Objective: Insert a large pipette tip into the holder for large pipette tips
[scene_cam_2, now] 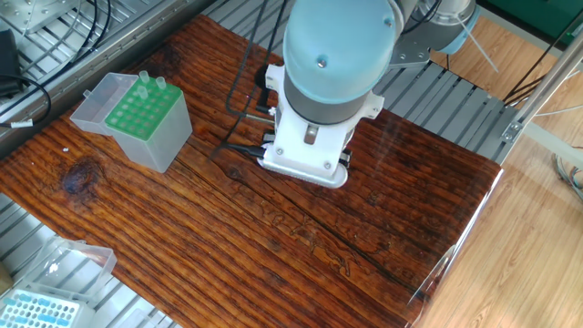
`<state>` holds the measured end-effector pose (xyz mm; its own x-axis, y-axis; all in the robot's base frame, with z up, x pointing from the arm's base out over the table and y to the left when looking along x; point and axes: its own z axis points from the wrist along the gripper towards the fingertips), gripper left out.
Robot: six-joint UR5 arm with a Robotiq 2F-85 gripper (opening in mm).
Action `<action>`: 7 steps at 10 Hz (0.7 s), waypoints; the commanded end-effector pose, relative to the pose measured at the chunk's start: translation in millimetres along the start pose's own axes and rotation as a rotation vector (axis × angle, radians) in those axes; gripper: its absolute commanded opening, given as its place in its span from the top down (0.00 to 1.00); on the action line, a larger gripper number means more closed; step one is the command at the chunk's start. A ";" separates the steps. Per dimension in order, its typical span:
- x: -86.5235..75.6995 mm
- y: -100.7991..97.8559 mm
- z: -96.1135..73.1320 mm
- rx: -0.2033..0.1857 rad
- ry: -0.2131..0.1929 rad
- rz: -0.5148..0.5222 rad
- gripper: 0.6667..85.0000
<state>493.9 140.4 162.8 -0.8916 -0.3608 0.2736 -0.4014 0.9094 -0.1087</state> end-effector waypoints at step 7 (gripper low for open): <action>-78.7 15.5 -41.6 -0.010 -0.264 0.111 1.00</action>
<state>546.7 167.1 166.6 -0.9398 -0.3338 0.0725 -0.3408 0.9308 -0.1320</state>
